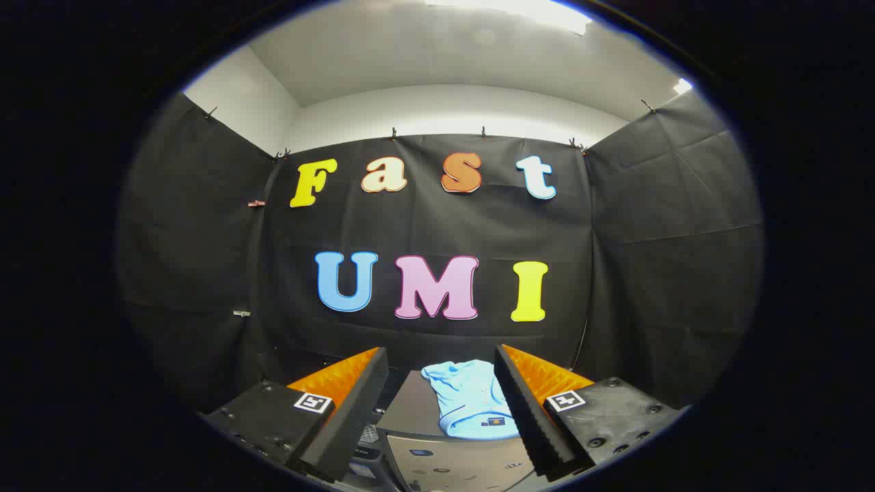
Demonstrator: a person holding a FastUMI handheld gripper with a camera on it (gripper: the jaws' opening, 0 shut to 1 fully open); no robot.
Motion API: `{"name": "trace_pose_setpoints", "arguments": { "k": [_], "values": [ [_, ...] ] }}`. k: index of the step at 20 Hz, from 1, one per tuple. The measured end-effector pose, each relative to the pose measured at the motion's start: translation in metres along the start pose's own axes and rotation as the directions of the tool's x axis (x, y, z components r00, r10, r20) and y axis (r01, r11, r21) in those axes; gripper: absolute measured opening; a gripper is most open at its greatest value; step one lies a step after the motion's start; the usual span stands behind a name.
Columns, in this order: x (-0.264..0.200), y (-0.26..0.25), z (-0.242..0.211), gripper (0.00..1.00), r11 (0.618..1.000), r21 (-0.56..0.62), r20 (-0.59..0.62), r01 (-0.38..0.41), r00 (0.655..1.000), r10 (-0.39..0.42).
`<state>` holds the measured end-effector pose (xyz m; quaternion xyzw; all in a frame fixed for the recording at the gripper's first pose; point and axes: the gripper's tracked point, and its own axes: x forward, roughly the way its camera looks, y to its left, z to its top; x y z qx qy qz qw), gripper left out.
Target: Put the clothes into the washing machine and then close the washing machine lid.
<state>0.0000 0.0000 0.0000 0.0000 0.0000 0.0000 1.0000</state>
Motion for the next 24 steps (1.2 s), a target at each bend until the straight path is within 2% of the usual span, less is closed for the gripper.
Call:
{"name": "trace_pose_setpoints", "arguments": {
  "k": [24],
  "values": [
    [0.000,-0.023,0.013,0.98,0.998,0.006,0.024,0.060,0.998,-0.060]
  ]
}}
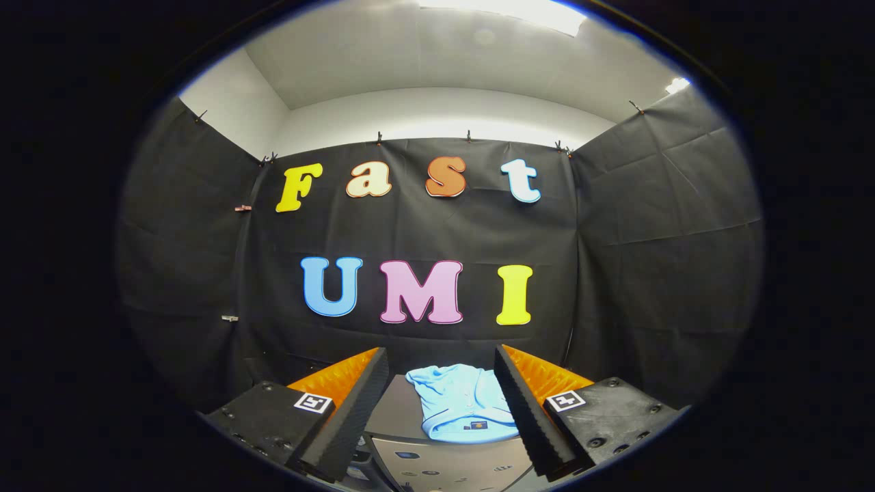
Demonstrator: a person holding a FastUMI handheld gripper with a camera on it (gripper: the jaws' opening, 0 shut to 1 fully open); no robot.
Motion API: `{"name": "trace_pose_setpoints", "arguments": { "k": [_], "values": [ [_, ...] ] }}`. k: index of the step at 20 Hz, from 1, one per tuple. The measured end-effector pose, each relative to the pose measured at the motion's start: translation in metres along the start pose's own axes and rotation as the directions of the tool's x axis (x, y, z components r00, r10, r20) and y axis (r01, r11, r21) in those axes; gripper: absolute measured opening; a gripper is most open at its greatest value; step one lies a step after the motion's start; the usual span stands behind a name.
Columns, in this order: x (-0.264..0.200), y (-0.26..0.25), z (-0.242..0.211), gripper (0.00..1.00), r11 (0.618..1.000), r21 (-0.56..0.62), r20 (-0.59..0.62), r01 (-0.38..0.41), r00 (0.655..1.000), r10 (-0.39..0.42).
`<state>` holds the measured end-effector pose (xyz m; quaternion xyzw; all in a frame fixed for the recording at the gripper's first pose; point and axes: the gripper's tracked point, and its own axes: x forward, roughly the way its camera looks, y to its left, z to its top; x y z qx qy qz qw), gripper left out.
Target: Put the clothes into the washing machine and then close the washing machine lid.
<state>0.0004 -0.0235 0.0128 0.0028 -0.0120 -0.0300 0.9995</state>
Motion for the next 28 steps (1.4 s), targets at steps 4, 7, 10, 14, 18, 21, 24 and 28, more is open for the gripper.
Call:
{"name": "trace_pose_setpoints", "arguments": {
  "k": [4,7,10,14,18,21,24,28],
  "values": [
    [0.010,-0.004,0.000,0.98,1.000,-0.007,-0.010,0.004,1.000,-0.004],
    [0.027,-0.013,-0.002,0.98,1.000,-0.013,-0.025,0.013,1.000,-0.013],
    [0.051,-0.021,-0.008,0.98,1.000,-0.016,-0.049,0.026,0.998,-0.027],
    [0.094,-0.033,-0.020,0.98,0.999,-0.008,-0.104,0.044,0.994,-0.045],
    [0.144,-0.040,-0.037,0.98,0.999,-0.007,-0.163,0.048,0.985,-0.049],
    [0.182,-0.045,-0.061,0.98,0.999,0.002,-0.229,0.054,0.972,-0.052],
    [0.218,-0.049,-0.091,0.98,0.998,-0.004,-0.312,0.058,0.948,-0.057],
    [0.260,-0.055,-0.140,0.98,0.998,-0.013,-0.430,0.068,0.900,-0.067]
  ]
}}
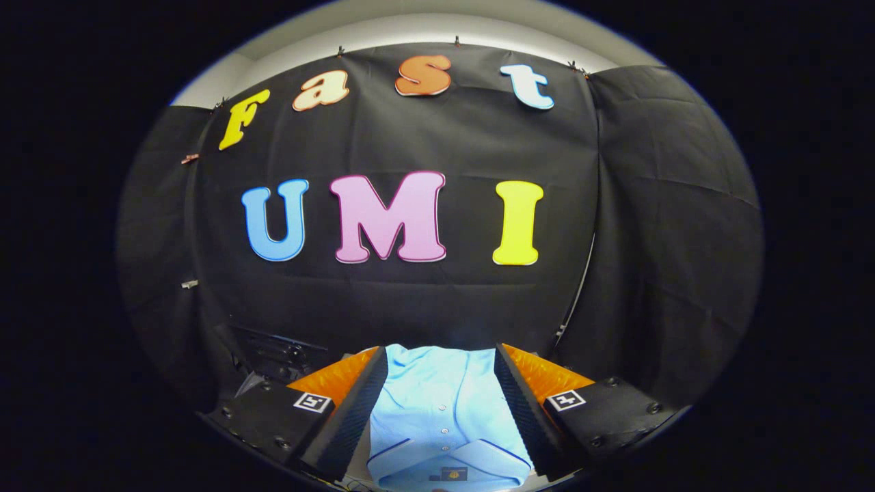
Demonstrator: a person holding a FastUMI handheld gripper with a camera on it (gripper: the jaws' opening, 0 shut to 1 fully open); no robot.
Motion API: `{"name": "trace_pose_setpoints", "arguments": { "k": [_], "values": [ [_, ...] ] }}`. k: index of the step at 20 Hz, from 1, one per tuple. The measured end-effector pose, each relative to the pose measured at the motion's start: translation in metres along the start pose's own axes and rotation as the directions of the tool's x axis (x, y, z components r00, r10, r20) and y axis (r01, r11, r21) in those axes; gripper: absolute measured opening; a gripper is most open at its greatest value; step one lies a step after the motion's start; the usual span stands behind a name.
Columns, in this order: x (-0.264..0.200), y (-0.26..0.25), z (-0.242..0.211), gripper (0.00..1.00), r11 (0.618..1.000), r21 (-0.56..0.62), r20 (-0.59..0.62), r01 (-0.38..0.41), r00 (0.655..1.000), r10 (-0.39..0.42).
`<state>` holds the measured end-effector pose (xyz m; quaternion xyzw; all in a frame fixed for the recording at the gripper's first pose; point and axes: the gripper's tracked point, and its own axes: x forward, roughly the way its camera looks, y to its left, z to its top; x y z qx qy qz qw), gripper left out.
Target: Put the clothes into the washing machine and then close the washing machine lid.
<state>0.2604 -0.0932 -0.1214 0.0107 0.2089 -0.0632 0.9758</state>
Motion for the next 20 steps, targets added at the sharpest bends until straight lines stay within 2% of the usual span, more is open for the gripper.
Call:
{"name": "trace_pose_setpoints", "arguments": {
  "k": [9,17,20],
  "values": [
    [0.099,-0.004,-0.076,0.99,1.000,-0.030,-0.261,-0.005,0.965,-0.003],
    [0.137,-0.020,-0.139,0.98,0.999,-0.029,-0.458,0.018,0.889,-0.030],
    [0.139,-0.019,-0.140,0.98,0.999,-0.050,-0.454,0.008,0.890,-0.030]
  ]
}}
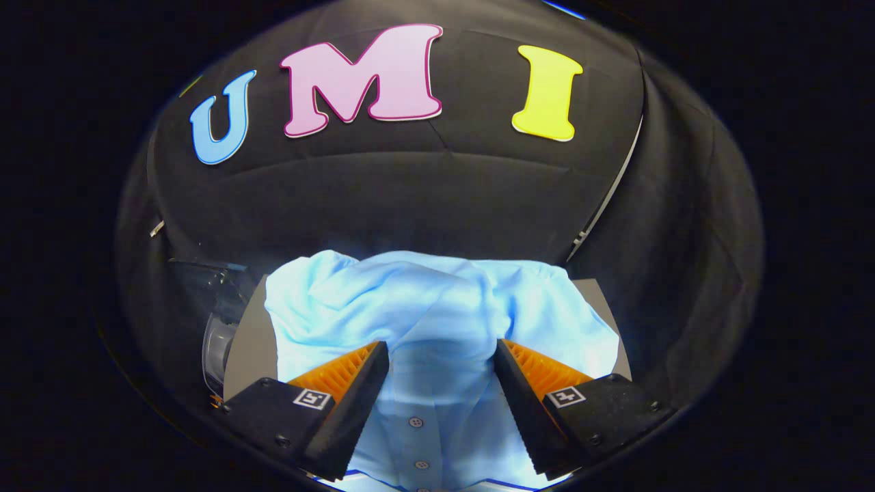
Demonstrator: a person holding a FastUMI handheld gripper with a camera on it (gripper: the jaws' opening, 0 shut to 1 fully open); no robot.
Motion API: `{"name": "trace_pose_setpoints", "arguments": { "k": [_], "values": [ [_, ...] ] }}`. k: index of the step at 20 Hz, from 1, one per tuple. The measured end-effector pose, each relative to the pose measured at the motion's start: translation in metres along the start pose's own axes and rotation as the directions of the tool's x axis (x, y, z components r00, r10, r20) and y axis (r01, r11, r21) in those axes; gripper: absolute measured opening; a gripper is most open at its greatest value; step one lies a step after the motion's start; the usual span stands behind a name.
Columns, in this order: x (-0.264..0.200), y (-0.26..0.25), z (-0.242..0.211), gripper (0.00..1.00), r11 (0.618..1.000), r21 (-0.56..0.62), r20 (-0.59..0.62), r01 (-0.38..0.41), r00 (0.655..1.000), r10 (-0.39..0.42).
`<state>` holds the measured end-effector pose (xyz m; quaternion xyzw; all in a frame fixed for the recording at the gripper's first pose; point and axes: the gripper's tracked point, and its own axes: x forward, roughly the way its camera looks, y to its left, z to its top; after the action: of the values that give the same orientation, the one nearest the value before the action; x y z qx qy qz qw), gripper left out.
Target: Put the clothes into the washing machine and then close the washing machine lid.
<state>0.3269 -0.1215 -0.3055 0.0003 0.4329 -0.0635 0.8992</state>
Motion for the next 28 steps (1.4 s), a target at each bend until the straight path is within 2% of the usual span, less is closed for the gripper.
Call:
{"name": "trace_pose_setpoints", "arguments": {
  "k": [2,5,7,8,9,11,15,19,28],
  "values": [
    [0.000,0.002,0.003,0.96,1.000,-0.005,-0.001,-0.002,1.000,0.002],
    [0.003,0.004,0.006,0.87,1.000,-0.003,0.000,-0.014,1.000,0.014],
    [0.006,0.007,0.007,0.47,1.000,-0.010,0.008,-0.024,1.000,0.024],
    [0.006,0.007,0.006,0.35,0.999,-0.021,0.008,-0.024,1.000,0.024],
    [0.003,0.008,0.007,0.32,0.999,-0.027,0.016,-0.043,0.999,0.043],
    [0.002,0.009,0.011,0.07,0.998,0.019,0.019,-0.063,0.998,0.062],
    [-0.009,0.011,0.012,0.07,0.998,0.026,0.047,-0.060,0.997,0.059],
    [-0.047,0.035,0.025,0.07,0.995,0.045,0.102,-0.089,0.991,0.084],
    [-0.148,0.164,0.055,0.07,0.979,-0.083,0.251,-0.186,0.947,0.201]
  ]
}}
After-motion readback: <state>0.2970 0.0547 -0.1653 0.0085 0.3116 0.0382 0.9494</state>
